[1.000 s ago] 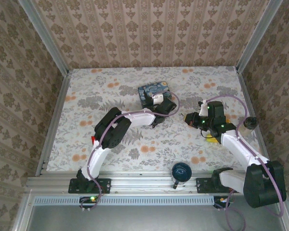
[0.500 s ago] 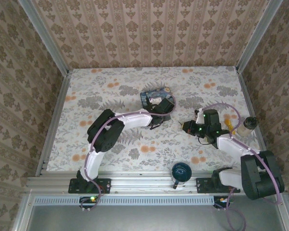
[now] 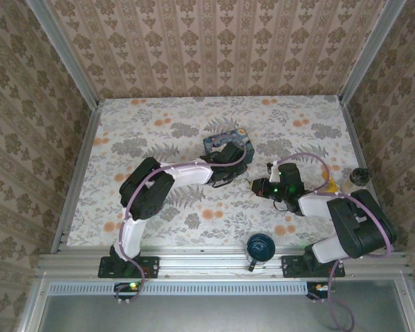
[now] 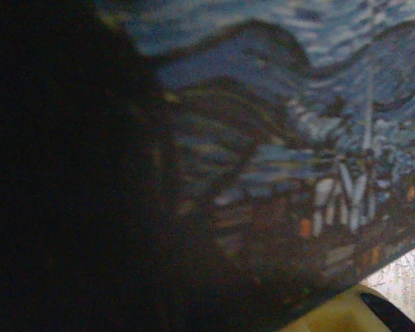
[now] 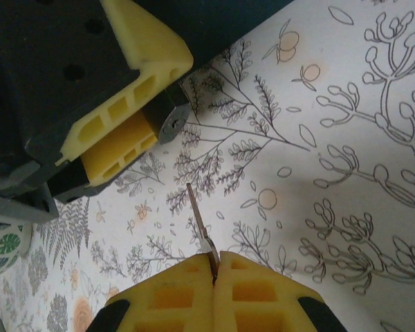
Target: Unlock the padlock with the key
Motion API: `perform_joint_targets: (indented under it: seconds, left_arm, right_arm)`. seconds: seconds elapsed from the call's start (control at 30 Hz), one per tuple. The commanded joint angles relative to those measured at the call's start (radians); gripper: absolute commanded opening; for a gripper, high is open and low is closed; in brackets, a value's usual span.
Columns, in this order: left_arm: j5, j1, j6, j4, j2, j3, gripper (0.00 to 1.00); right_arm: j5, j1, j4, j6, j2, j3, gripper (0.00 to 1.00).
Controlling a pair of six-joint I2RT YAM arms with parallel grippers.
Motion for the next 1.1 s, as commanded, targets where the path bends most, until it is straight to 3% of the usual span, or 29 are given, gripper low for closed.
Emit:
perform_joint_targets:
  seconds: [0.0, 1.07]
  left_arm:
    - [0.047, 0.003, -0.068, 0.047, -0.036, -0.013, 0.00]
    - [0.089, 0.009, -0.103, 0.101, -0.019, -0.038, 0.00]
  right_arm:
    - [0.046, 0.006, 0.116, 0.015, 0.030, -0.008, 0.00]
    - [0.029, 0.006, 0.258, 0.061, 0.123, 0.008, 0.00]
